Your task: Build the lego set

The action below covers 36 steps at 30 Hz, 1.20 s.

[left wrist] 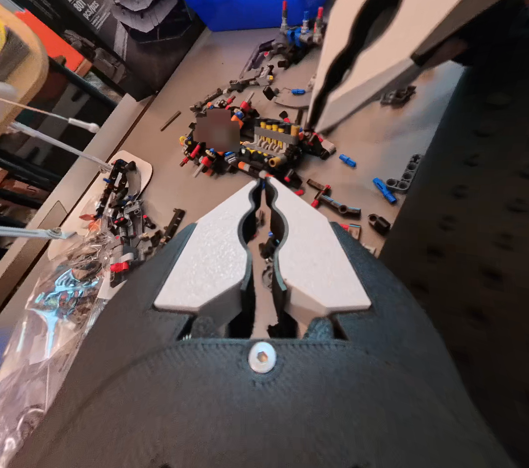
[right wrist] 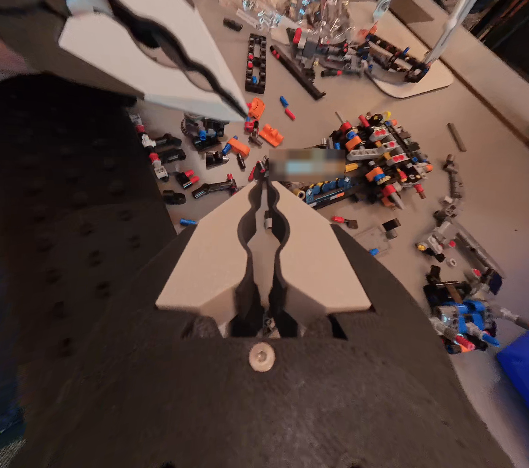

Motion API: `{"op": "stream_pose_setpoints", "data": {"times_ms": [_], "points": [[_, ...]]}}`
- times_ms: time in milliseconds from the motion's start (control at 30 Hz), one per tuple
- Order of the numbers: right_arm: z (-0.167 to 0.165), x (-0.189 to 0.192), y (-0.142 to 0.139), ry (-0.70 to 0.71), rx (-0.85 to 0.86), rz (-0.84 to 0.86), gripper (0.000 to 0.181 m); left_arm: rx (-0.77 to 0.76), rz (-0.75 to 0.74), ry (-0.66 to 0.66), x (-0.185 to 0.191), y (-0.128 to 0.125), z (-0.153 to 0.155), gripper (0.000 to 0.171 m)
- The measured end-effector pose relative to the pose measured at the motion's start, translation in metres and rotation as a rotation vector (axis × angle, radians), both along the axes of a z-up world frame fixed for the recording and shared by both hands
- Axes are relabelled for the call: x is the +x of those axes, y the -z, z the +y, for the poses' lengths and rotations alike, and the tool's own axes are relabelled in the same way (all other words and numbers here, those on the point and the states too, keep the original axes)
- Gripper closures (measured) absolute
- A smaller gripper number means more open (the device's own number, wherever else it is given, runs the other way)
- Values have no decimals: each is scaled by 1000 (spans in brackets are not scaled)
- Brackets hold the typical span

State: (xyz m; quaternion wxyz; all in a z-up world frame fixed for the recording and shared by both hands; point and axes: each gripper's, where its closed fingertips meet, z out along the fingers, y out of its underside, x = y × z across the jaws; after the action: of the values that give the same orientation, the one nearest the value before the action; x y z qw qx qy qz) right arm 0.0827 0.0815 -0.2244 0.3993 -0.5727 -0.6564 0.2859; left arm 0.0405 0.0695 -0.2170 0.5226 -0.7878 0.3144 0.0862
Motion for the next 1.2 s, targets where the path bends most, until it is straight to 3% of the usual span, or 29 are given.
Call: {"op": "stream_pose_setpoints", "data": {"times_ms": [133, 267, 333, 500, 633, 933, 1200], "points": [[-1, -1, 3, -11, 5, -12, 174, -82, -63, -18, -28, 8, -10, 155], [1, -1, 6, -8, 1, -25, 172, -169, -102, 63, -33, 17, -27, 142], [0, -2, 8, -16, -3, -35, 172, -190, -113, 113, -27, 19, -31, 142], [-3, -2, 14, -31, 12, -66, 172, -291, 19, 71, -26, 46, -26, 140], [-7, -3, 17, -49, 34, -85, 172, -349, 10, 61, -21, 55, -22, 144], [-17, -13, 22, -80, 27, -106, 167, -289, 105, 88, -9, 54, -17, 148], [-24, -22, 22, -88, 38, -109, 159, -88, 206, 160, 14, 29, -17, 148]]}}
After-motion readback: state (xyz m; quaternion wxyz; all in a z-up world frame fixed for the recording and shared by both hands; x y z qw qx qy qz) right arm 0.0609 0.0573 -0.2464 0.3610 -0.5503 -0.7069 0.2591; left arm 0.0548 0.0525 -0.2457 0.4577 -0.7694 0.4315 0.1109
